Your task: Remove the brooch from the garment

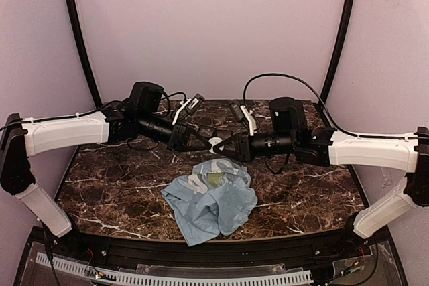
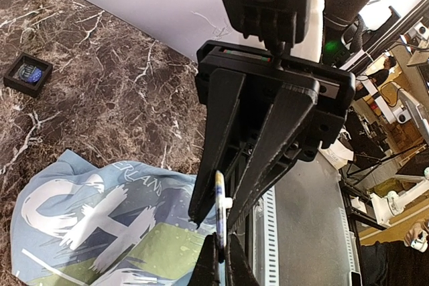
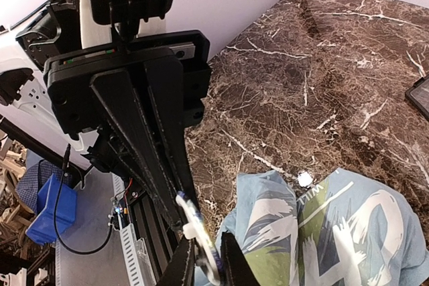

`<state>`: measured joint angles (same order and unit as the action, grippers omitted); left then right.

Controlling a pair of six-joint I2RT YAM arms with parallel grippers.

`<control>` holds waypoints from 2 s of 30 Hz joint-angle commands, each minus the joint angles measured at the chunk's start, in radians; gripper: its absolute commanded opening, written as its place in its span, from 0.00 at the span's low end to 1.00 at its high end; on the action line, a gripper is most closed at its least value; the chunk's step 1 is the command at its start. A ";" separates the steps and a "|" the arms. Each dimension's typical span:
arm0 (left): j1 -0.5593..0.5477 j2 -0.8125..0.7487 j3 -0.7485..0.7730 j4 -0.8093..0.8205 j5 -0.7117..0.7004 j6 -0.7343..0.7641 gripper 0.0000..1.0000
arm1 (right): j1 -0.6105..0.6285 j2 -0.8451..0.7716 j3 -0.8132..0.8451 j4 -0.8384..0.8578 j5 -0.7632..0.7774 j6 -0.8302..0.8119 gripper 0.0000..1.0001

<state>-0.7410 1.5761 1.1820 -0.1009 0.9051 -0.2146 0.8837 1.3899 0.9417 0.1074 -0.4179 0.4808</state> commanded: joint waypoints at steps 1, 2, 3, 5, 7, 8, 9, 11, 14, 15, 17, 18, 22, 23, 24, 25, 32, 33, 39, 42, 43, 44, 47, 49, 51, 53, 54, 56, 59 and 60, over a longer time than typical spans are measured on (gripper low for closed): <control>-0.009 -0.040 -0.009 -0.013 0.058 0.020 0.01 | -0.015 0.045 0.037 -0.056 0.083 0.014 0.11; -0.009 -0.040 -0.009 -0.013 0.058 0.020 0.01 | -0.017 0.047 0.040 -0.059 0.087 0.019 0.11; -0.009 -0.041 -0.009 -0.013 0.058 0.021 0.01 | -0.019 0.049 0.039 -0.060 0.089 0.021 0.11; -0.009 -0.042 -0.009 -0.014 0.057 0.022 0.01 | -0.024 0.047 0.031 -0.056 0.095 0.030 0.11; -0.009 -0.044 -0.009 -0.016 0.056 0.023 0.01 | -0.028 0.041 0.024 -0.050 0.099 0.037 0.11; -0.009 -0.044 -0.009 -0.016 0.056 0.023 0.01 | -0.029 0.038 0.019 -0.046 0.101 0.039 0.11; -0.009 -0.044 -0.009 -0.016 0.055 0.023 0.01 | -0.032 0.034 0.015 -0.043 0.102 0.040 0.11; -0.008 -0.043 -0.009 -0.017 0.050 0.021 0.01 | -0.034 0.027 0.008 -0.033 0.091 0.038 0.13; -0.009 -0.039 -0.005 -0.024 0.032 0.019 0.01 | -0.034 0.011 -0.005 0.005 0.025 0.023 0.19; -0.008 -0.036 -0.004 -0.032 0.027 0.019 0.01 | -0.034 0.004 -0.011 0.019 0.000 0.017 0.23; -0.008 -0.029 0.004 -0.052 0.011 0.026 0.01 | -0.034 -0.015 -0.016 0.043 -0.044 0.008 0.35; -0.008 -0.027 0.009 -0.058 0.004 0.032 0.01 | -0.035 -0.025 -0.021 0.053 -0.055 0.007 0.41; -0.009 -0.024 0.011 -0.065 0.001 0.035 0.01 | -0.055 -0.071 -0.063 0.120 -0.101 0.033 0.51; -0.008 -0.026 0.011 -0.065 0.002 0.036 0.01 | -0.065 -0.081 -0.077 0.141 -0.110 0.045 0.52; -0.008 -0.025 0.011 -0.065 0.005 0.037 0.01 | -0.074 -0.089 -0.090 0.158 -0.118 0.057 0.53; -0.008 -0.026 0.011 -0.064 0.007 0.038 0.01 | -0.084 -0.092 -0.099 0.167 -0.122 0.067 0.52; -0.009 -0.033 0.007 -0.055 0.026 0.038 0.01 | -0.101 -0.056 -0.090 0.145 -0.188 0.069 0.37; -0.008 -0.033 0.007 -0.054 0.029 0.036 0.01 | -0.102 -0.053 -0.090 0.146 -0.200 0.070 0.36; -0.008 -0.032 0.007 -0.053 0.029 0.038 0.01 | -0.102 -0.028 -0.086 0.168 -0.266 0.083 0.32; -0.008 -0.031 0.007 -0.053 0.029 0.038 0.01 | -0.101 -0.013 -0.082 0.179 -0.290 0.089 0.29; -0.008 -0.032 0.007 -0.054 0.028 0.038 0.01 | -0.101 -0.008 -0.080 0.178 -0.295 0.088 0.28; -0.008 -0.034 0.007 -0.053 0.027 0.038 0.01 | -0.101 -0.003 -0.079 0.179 -0.300 0.088 0.26; -0.009 -0.034 0.008 -0.054 0.026 0.039 0.01 | -0.102 0.010 -0.074 0.189 -0.320 0.092 0.24; -0.008 -0.034 0.007 -0.054 0.025 0.040 0.01 | -0.100 0.016 -0.070 0.190 -0.330 0.095 0.20; -0.008 -0.033 0.008 -0.056 0.025 0.040 0.01 | -0.100 0.019 -0.069 0.194 -0.334 0.097 0.18; -0.007 -0.033 0.008 -0.058 0.023 0.040 0.01 | -0.099 0.020 -0.071 0.205 -0.335 0.101 0.16; -0.008 -0.034 0.008 -0.058 0.023 0.041 0.01 | -0.100 0.020 -0.072 0.212 -0.337 0.106 0.15; -0.008 -0.033 0.008 -0.059 0.022 0.041 0.01 | -0.098 0.022 -0.073 0.221 -0.339 0.109 0.13; -0.009 -0.033 0.011 -0.065 0.020 0.043 0.01 | -0.098 0.027 -0.072 0.228 -0.346 0.111 0.07; -0.008 -0.033 0.012 -0.067 0.018 0.045 0.01 | -0.098 0.027 -0.071 0.228 -0.346 0.111 0.04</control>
<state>-0.7444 1.5753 1.1820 -0.1425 0.9260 -0.1898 0.7853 1.4017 0.8616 0.2810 -0.7414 0.5880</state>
